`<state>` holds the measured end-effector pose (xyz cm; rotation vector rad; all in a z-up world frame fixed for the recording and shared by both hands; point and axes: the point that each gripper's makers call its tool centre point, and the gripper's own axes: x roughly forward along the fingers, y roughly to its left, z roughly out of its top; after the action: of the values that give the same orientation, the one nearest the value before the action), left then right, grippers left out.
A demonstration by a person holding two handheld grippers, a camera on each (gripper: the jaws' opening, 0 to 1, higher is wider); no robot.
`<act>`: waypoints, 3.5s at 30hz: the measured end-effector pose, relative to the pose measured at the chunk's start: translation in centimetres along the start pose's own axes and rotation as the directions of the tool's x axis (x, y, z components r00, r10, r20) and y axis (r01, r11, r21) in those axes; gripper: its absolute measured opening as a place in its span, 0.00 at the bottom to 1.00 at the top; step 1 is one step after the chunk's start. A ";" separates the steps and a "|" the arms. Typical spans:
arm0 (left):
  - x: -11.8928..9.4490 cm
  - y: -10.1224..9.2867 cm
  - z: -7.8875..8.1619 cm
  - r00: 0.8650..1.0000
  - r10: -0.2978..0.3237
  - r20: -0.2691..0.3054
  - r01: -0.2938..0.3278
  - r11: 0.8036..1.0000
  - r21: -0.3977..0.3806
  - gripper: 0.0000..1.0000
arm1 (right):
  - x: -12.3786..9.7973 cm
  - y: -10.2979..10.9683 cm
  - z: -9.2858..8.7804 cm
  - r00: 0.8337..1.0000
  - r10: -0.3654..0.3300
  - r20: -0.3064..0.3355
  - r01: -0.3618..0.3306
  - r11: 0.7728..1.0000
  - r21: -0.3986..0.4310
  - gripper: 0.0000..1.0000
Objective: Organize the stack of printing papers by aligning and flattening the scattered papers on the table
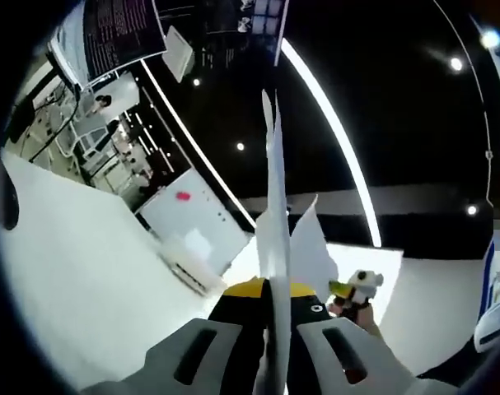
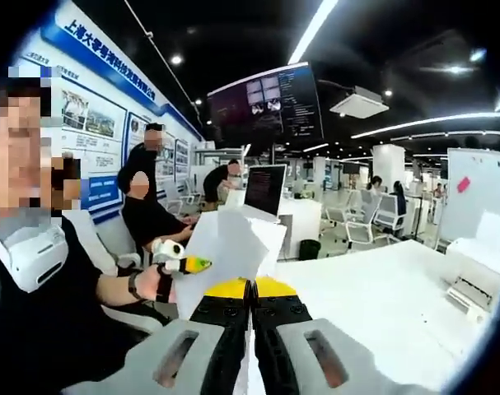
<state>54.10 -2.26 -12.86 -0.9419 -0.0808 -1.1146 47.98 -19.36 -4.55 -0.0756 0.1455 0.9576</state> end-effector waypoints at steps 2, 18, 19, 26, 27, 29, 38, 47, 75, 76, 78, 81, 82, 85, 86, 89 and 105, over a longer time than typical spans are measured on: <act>0.0 -0.1 0.0 1.000 -0.001 0.003 0.001 1.000 0.003 0.06 | 0.3 0.1 0.0 1.000 0.003 0.005 -0.003 1.000 0.013 0.00; 0.0 0.2 0.3 1.000 0.003 0.012 -0.003 1.000 0.003 0.09 | 0.7 -0.7 -0.6 1.000 -0.019 -0.002 0.019 0.999 0.039 0.00; 0.0 0.2 0.3 1.000 0.003 0.010 -0.003 1.000 0.007 0.09 | 0.8 -0.7 -0.6 1.000 -0.019 -0.002 0.019 0.999 0.041 0.00; 0.0 0.0 0.2 1.000 -0.008 0.008 0.008 1.000 0.008 0.10 | 1.4 -0.5 -1.0 1.000 -0.013 -0.006 0.014 0.999 0.048 0.00; 0.0 0.0 0.2 1.000 -0.010 0.008 0.010 1.000 0.006 0.10 | 1.4 -0.5 -1.0 1.000 -0.011 -0.006 0.012 0.999 0.047 0.00; 0.0 -0.1 0.2 1.000 -0.018 0.005 0.018 1.000 0.003 0.10 | 1.6 -0.5 -1.0 1.000 -0.012 -0.011 0.012 0.999 0.041 0.00; 0.1 -0.4 -0.1 0.999 -0.034 -0.010 0.033 0.999 -0.007 0.10 | 3.0 0.0 -0.9 1.000 0.013 0.001 -0.013 0.999 0.041 0.00; 0.1 -0.5 -0.1 0.999 -0.035 -0.015 0.035 0.999 -0.009 0.10 | 4.6 0.3 -1.2 0.999 0.022 -0.027 -0.022 1.000 -0.015 0.00; 0.4 -0.6 -0.2 0.999 -0.047 -0.018 0.047 0.999 -0.005 0.10 | 8.7 1.7 0.1 0.993 0.116 0.001 -0.116 0.993 -0.003 0.00; 0.4 -0.6 -0.2 0.999 -0.047 -0.018 0.047 0.999 -0.004 0.10 | 8.8 1.7 0.1 0.993 0.119 0.001 -0.119 0.993 -0.001 0.00; 0.4 -0.6 -0.1 0.999 -0.045 -0.016 0.045 0.999 -0.004 0.10 | 9.0 1.8 0.0 0.993 0.119 0.000 -0.119 0.993 -0.003 0.00; 0.3 -0.5 -0.1 0.999 -0.043 -0.017 0.043 0.999 -0.002 0.10 | 9.3 1.7 -0.1 0.993 0.116 -0.010 -0.116 0.993 -0.012 0.00; 0.3 -0.5 -0.2 0.999 -0.042 -0.018 0.042 0.999 0.001 0.10 | 9.3 1.7 -0.2 0.993 0.116 -0.011 -0.116 0.993 -0.014 0.00; 0.3 -0.5 -0.2 0.999 -0.042 -0.021 0.042 0.999 0.010 0.09 | 9.6 1.7 -0.1 0.993 0.115 -0.012 -0.115 0.993 -0.018 0.00; 0.4 -0.6 -0.3 0.999 -0.043 -0.024 0.044 0.999 0.018 0.09 | 9.7 1.6 -0.1 0.994 0.110 -0.010 -0.110 0.994 -0.020 0.00; 0.4 -0.6 -0.4 0.999 -0.042 -0.028 0.043 0.999 0.026 0.09 | 9.9 1.5 0.1 0.995 0.103 -0.008 -0.103 0.994 -0.023 0.00; 0.3 -0.6 -0.1 0.999 -0.035 -0.033 0.038 0.994 0.100 0.06 | 10.5 1.7 0.5 0.995 0.096 0.009 -0.096 0.995 -0.007 0.00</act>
<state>53.71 -2.63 -12.44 -0.8352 -0.1280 -1.1479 52.58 -9.87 -5.68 -0.0702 0.1382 1.0546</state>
